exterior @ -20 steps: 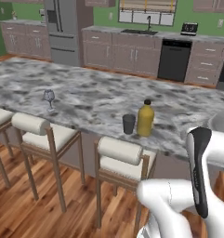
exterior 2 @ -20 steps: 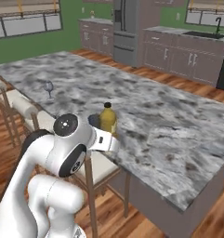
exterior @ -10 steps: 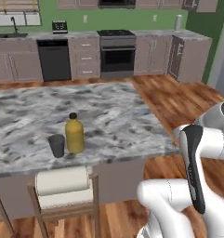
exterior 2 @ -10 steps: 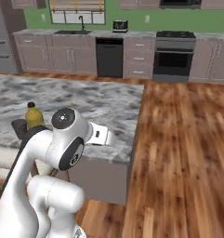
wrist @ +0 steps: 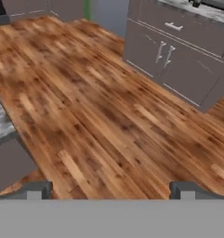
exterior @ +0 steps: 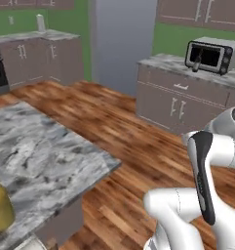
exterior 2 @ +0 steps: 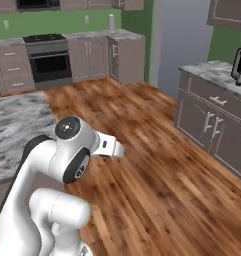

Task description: There is a wine glass and glass cup on the dining counter. Place the wine bottle next to the wine glass and the juice bottle next to the glass cup.

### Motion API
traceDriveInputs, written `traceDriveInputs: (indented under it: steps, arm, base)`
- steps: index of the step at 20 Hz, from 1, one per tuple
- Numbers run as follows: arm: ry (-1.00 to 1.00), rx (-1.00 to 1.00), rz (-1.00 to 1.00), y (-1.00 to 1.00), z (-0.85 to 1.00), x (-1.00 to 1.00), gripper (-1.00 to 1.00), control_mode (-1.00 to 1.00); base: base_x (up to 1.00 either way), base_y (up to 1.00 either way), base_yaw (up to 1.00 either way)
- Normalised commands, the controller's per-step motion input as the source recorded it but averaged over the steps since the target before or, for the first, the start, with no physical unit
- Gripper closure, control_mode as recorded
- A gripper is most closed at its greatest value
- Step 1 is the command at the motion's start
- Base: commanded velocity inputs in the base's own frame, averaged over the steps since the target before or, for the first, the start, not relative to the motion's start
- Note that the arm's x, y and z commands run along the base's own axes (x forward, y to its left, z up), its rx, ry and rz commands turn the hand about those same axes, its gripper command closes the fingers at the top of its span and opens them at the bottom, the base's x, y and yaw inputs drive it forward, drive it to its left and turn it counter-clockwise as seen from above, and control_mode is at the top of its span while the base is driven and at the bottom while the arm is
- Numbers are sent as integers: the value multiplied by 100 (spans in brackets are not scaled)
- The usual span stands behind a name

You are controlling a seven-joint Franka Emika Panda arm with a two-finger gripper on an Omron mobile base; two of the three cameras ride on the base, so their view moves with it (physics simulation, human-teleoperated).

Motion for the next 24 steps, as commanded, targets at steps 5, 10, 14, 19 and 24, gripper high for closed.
traceDriveInputs:
  steps: [5, 10, 14, 19, 24]
  arm:
    - [0, 0, 0, 0, 0, 0, -100, 100]
    - [0, 0, 0, 0, 0, 0, -100, 100]
    - [0, 0, 0, 0, 0, 0, -100, 100]
    - [0, 0, 0, 0, 0, 0, -100, 100]
    - [0, 0, 0, 0, 0, 0, -100, 100]
  base:
    - [35, 0, -61]
    - [78, 0, -22]
    - [91, 0, -11]
    - [94, -6, 0]
    - [94, -20, 0]
